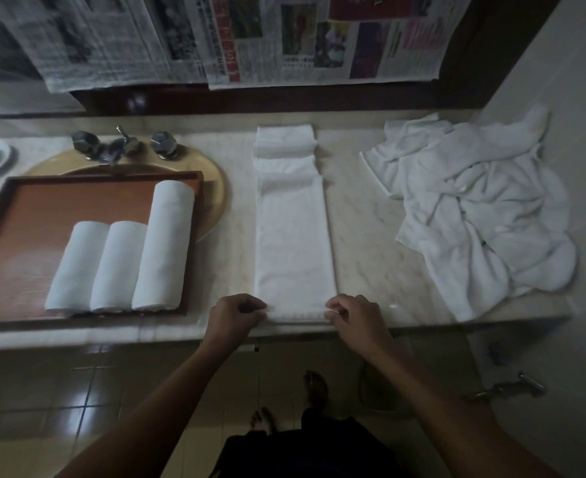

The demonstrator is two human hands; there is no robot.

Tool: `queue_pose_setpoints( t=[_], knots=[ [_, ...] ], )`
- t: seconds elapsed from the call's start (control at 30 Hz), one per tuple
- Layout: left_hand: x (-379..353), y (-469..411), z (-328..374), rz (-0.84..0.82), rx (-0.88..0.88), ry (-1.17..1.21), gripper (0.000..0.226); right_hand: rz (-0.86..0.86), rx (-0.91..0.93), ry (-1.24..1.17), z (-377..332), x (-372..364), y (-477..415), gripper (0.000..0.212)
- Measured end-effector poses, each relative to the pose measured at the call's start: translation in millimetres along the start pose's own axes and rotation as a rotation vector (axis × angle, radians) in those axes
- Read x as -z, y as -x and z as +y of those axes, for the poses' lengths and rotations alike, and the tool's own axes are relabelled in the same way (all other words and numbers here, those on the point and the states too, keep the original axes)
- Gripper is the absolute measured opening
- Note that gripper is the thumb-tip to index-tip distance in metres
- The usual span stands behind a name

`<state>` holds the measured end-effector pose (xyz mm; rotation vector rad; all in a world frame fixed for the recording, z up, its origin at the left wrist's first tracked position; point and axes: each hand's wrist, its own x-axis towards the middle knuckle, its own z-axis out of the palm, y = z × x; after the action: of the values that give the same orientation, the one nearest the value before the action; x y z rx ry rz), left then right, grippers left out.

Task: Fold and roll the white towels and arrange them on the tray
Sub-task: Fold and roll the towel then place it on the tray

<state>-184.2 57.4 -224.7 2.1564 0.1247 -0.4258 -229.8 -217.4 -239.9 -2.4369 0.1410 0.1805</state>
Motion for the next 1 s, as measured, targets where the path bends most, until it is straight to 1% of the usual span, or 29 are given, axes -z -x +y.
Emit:
queue_pose_setpoints(
  t=[0.1, 0.17, 0.2, 0.27, 0.33, 0.37, 0.47, 0.6, 0.8, 0.9, 1.0],
  knots=[
    [-7, -5, 0, 0.034, -0.008, -0.083, 0.014, 0.015, 0.032, 0.069, -4, -4, -3, 0.018],
    [-12, -7, -1, 0.078, -0.071, -0.193, 0.013, 0.052, 0.089, 0.114, -6, -9, -5, 0.018],
    [-15, -6, -1, 0.104, -0.133, -0.245, 0.012, 0.065, 0.131, 0.134, -8, -12, -5, 0.019],
    [-22, -4, -2, 0.102, -0.353, -0.384, 0.015, 0.05, 0.237, 0.185, -14, -16, -3, 0.027],
    [-29, -1, -3, 0.024, -0.559, -0.567, 0.024, 0.024, 0.319, 0.239, -22, -22, 1, 0.032],
    [-33, 1, -5, -0.013, -0.612, -0.643, 0.029, 0.015, 0.339, 0.26, -24, -24, 3, 0.033],
    [-41, 0, -13, -0.064, -0.62, -0.742, 0.039, 0.036, 0.366, 0.27, -21, -31, 6, 0.036],
    [-38, 2, -16, -0.082, -0.642, -0.75, 0.037, 0.005, 0.423, 0.294, -13, -34, 9, 0.039],
    [-28, -1, -13, -0.148, -0.703, -0.833, 0.049, -0.035, 0.469, 0.341, -11, -30, 6, 0.039],
    [-24, -4, -7, -0.145, -0.704, -0.881, 0.051, -0.043, 0.488, 0.368, -9, -30, -2, 0.044],
    [-23, -6, -4, -0.149, -0.688, -0.886, 0.045, -0.044, 0.51, 0.434, -9, -30, -6, 0.047]
  ],
)
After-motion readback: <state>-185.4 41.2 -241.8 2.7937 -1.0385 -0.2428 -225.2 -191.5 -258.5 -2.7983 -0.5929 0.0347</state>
